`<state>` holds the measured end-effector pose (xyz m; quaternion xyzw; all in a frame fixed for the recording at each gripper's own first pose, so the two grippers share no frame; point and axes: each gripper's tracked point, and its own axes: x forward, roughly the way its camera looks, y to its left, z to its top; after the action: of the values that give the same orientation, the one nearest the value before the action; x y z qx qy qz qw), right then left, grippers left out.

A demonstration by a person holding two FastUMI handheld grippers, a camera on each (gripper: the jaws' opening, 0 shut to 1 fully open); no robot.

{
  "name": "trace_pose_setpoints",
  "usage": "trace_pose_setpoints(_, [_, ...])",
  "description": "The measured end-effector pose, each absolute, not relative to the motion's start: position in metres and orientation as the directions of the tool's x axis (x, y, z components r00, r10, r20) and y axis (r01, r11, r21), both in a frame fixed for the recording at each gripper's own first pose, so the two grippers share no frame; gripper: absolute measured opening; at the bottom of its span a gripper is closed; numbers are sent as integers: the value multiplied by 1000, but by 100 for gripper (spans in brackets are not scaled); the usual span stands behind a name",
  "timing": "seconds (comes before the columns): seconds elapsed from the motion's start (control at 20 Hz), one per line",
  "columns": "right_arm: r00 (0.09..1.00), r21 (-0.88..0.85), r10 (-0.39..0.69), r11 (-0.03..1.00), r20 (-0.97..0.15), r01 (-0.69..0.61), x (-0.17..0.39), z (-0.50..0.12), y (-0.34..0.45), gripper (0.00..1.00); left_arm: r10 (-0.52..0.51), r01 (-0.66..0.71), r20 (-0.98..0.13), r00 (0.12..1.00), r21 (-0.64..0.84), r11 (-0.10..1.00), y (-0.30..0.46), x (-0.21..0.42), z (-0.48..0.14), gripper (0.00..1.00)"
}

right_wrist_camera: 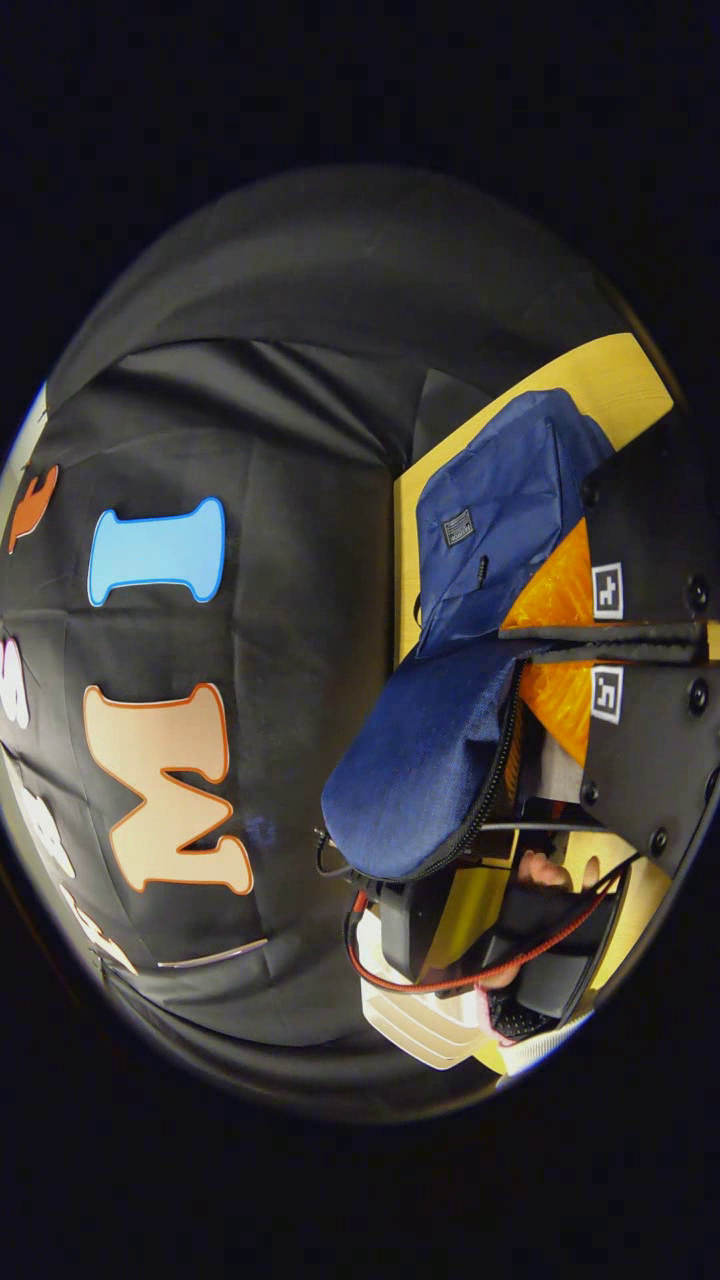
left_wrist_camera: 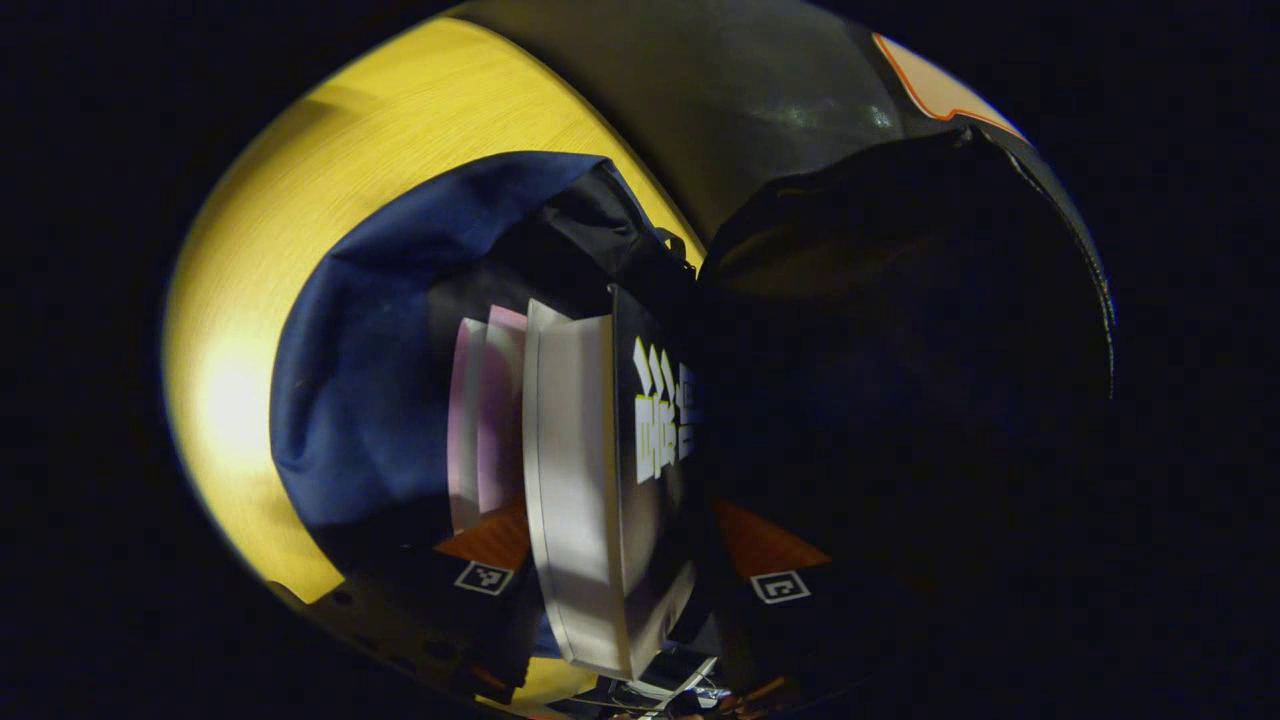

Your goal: Open the schoolbag, grab two books from the bookshelf and put them into the schoolbag.

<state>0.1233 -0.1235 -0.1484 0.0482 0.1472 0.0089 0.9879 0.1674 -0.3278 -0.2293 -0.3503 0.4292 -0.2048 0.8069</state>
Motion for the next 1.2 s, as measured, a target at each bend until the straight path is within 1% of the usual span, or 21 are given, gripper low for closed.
trace_pose_setpoints(0.05, [957,97,30,995,-290,-2,123,-149,-125,3,-622,36,-562,545,-725,687,-322,161,-229,80])
trace_pose_setpoints(0.1, [956,97,29,995,-291,-1,123,-149,-125,3,-608,47,-581,541,-701,711,-316,155,-228,78])
trace_pose_setpoints(0.2, [955,95,31,995,-295,-3,123,-151,-124,3,-568,79,-622,539,-634,769,-306,145,-225,86])
trace_pose_setpoints(0.25, [954,93,33,996,-297,-5,122,-153,-124,3,-526,96,-654,543,-574,813,-298,144,-228,82])
trace_pose_setpoints(0.3, [952,91,35,996,-304,-8,122,-155,-123,3,-492,123,-676,548,-516,848,-292,140,-227,94])
trace_pose_setpoints(0.4, [950,80,46,997,-309,-22,122,-158,-119,5,-454,175,-683,573,-439,881,-276,133,-219,95])
trace_pose_setpoints(0.5, [947,76,57,997,-315,-34,120,-161,-116,5,-446,215,-666,598,-403,890,-270,127,-203,95])
trace_pose_setpoints(0.55, [945,78,58,996,-323,-35,119,-164,-115,9,-442,230,-660,607,-386,893,-268,121,-196,95])
trace_pose_setpoints(0.6, [941,94,72,995,-330,-43,118,-166,-111,9,-440,244,-655,614,-373,895,-266,114,-190,95])
trace_pose_setpoints(0.65, [935,107,77,993,-346,-42,114,-168,-110,14,-448,260,-641,623,-370,892,-264,106,-183,95])
trace_pose_setpoints(0.75, [928,135,90,990,-362,-43,111,-173,-106,15,-457,279,-616,641,-368,887,-257,86,-167,95])
trace_pose_setpoints(0.8, [925,140,91,989,-369,-42,109,-175,-105,23,-446,279,-609,656,-354,893,-250,78,-163,95])
trace_pose_setpoints(0.85, [921,143,97,989,-377,-45,107,-179,-104,19,-431,273,-601,673,-339,900,-242,72,-156,95])
trace_pose_setpoints(0.9, [914,143,102,989,-393,-49,109,-186,-102,24,-415,264,-590,693,-328,907,-233,68,-151,95])
trace_pose_setpoints(0.95, [904,145,111,988,-412,-55,100,-189,-101,31,-399,252,-584,707,-319,914,-222,62,-149,95])
trace_pose_setpoints(1.0, [897,150,121,987,-425,-62,93,-192,-98,32,-381,238,-577,723,-310,921,-213,58,-144,95])
trace_pose_setpoints(1.1, [888,140,109,989,-447,-51,78,-197,-97,50,-351,214,-563,748,-297,931,-196,54,-137,95])
trace_pose_setpoints(1.2, [884,132,95,990,-457,-38,63,-200,-95,65,-335,193,-550,765,-301,934,-185,51,-137,95])
